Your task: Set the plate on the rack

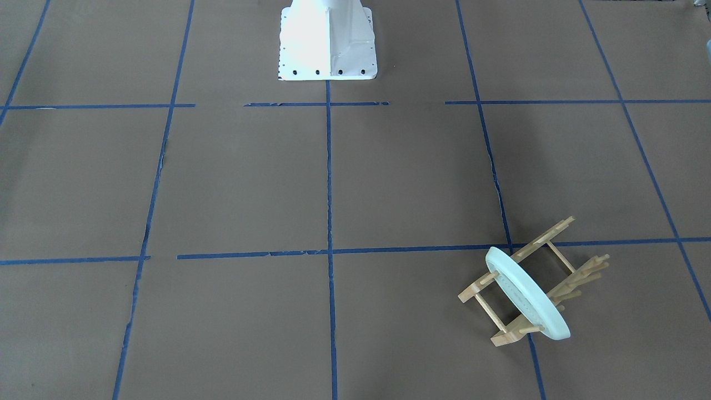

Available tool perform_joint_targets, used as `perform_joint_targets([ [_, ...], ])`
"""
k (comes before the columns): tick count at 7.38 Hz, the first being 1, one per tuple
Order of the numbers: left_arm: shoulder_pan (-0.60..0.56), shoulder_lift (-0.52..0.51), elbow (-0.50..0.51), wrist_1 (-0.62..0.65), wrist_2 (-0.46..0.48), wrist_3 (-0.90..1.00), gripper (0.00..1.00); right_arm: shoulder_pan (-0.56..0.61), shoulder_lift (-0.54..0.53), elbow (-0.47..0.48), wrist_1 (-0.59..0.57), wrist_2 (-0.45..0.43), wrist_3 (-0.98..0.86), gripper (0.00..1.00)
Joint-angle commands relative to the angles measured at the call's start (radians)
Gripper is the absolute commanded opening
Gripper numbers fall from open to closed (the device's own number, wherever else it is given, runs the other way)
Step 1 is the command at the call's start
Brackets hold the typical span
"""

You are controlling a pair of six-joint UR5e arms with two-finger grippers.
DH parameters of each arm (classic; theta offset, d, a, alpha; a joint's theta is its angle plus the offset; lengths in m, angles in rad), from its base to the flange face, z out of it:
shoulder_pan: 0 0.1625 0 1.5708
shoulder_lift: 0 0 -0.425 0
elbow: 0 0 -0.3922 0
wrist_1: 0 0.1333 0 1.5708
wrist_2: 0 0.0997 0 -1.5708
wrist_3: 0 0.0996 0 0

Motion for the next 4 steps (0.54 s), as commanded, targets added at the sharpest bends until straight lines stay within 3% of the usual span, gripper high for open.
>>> perform_joint_targets([
  [1, -0.009, 0.004, 0.119, 0.106, -0.079, 0.006, 1.0, 0.0, 0.0, 0.0, 0.001, 0.0, 0.0, 1.0],
  [4, -0.048, 0.029, 0.123, 0.154, -0.095, 0.006, 1.0, 0.0, 0.0, 0.0, 0.001, 0.0, 0.0, 1.0],
])
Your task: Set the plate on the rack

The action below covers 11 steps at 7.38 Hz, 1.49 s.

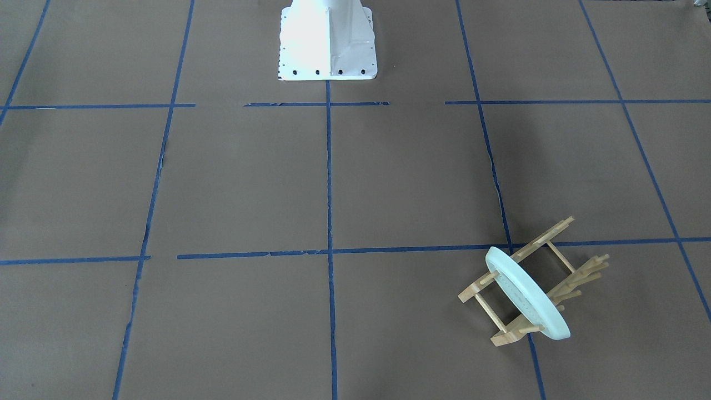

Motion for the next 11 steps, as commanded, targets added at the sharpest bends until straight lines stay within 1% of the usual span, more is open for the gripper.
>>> perform_joint_targets([
  [1, -0.058, 0.012, -0.007, 0.055, -0.035, -0.001, 1.0, 0.0, 0.0, 0.0, 0.0, 0.0, 0.0, 1.0],
  [2, -0.082, 0.044, -0.029, 0.055, -0.055, -0.001, 1.0, 0.0, 0.0, 0.0, 0.0, 0.0, 0.0, 1.0],
  [3, -0.082, 0.1, -0.111, 0.059, -0.055, -0.001, 1.0, 0.0, 0.0, 0.0, -0.001, 0.0, 0.0, 1.0],
  [4, -0.084, 0.142, -0.163, 0.058, -0.055, -0.001, 1.0, 0.0, 0.0, 0.0, 0.0, 0.0, 0.0, 1.0],
  [5, -0.084, 0.153, -0.179, 0.055, -0.055, -0.001, 1.0, 0.0, 0.0, 0.0, 0.0, 0.0, 0.0, 1.0],
  [11, -0.081, 0.15, -0.168, 0.049, -0.038, 0.001, 1.0, 0.0, 0.0, -0.002, -0.002, 0.0, 0.0, 1.0],
])
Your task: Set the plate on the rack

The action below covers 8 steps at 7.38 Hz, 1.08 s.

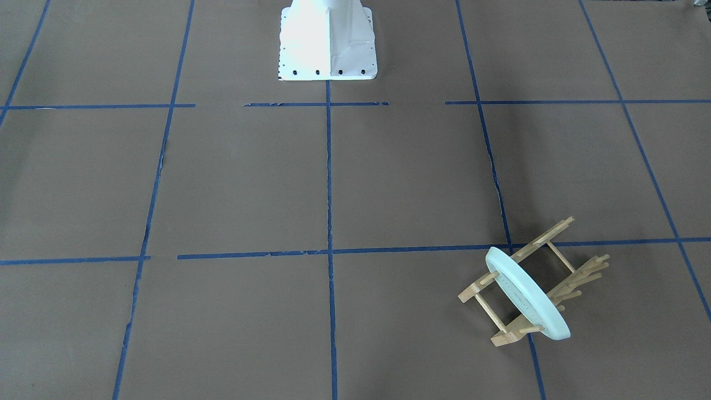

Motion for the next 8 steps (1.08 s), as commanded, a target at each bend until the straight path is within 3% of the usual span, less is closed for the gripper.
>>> perform_joint_targets([
  [1, 0.0, 0.001, 0.0, -0.023, 0.003, 0.003, 1.0, 0.0, 0.0, 0.0, -0.001, 0.0, 0.0, 1.0],
  [3, -0.001, 0.018, 0.0, -0.092, 0.004, 0.004, 1.0, 0.0, 0.0, -0.001, 0.001, 0.0, 0.0, 1.0],
  [5, -0.001, 0.018, 0.005, -0.085, 0.004, 0.126, 1.0, 0.0, 0.0, 0.0, 0.001, 0.0, 0.0, 1.0],
  [8, 0.0, 0.021, 0.005, -0.081, 0.004, 0.138, 1.0, 0.0, 0.0, 0.0, 0.001, 0.0, 0.0, 1.0],
])
